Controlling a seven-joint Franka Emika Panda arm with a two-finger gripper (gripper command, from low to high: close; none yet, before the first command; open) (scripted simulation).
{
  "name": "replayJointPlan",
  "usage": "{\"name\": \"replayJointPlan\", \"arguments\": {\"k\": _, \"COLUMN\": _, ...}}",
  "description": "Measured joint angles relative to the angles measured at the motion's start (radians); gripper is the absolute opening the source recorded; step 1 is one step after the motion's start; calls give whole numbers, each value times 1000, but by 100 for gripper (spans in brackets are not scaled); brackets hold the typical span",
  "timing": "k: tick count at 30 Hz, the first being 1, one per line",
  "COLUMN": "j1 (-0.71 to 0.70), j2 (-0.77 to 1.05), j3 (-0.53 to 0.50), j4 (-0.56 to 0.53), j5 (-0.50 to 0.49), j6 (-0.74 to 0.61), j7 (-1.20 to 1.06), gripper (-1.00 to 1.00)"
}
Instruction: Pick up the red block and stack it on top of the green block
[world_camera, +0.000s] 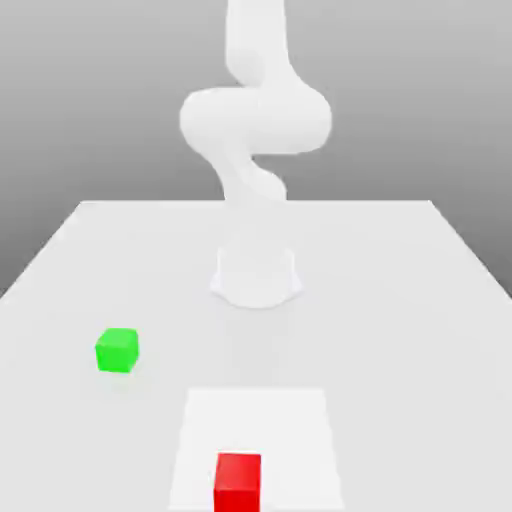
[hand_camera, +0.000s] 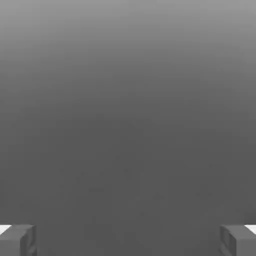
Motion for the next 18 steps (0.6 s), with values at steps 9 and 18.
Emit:
{"name": "replayJointPlan", "arguments": {"k": 9, "j1": -3, "j2": 333, "j3": -10, "j4": -43, "j5": 4, "j6": 118, "j7": -6, "gripper": 0}}
{"name": "replayJointPlan", "arguments": {"k": 18, "j1": -8, "j2": 659, "j3": -17, "j4": -85, "j5": 10, "j6": 234, "j7": -13, "gripper": 0}}
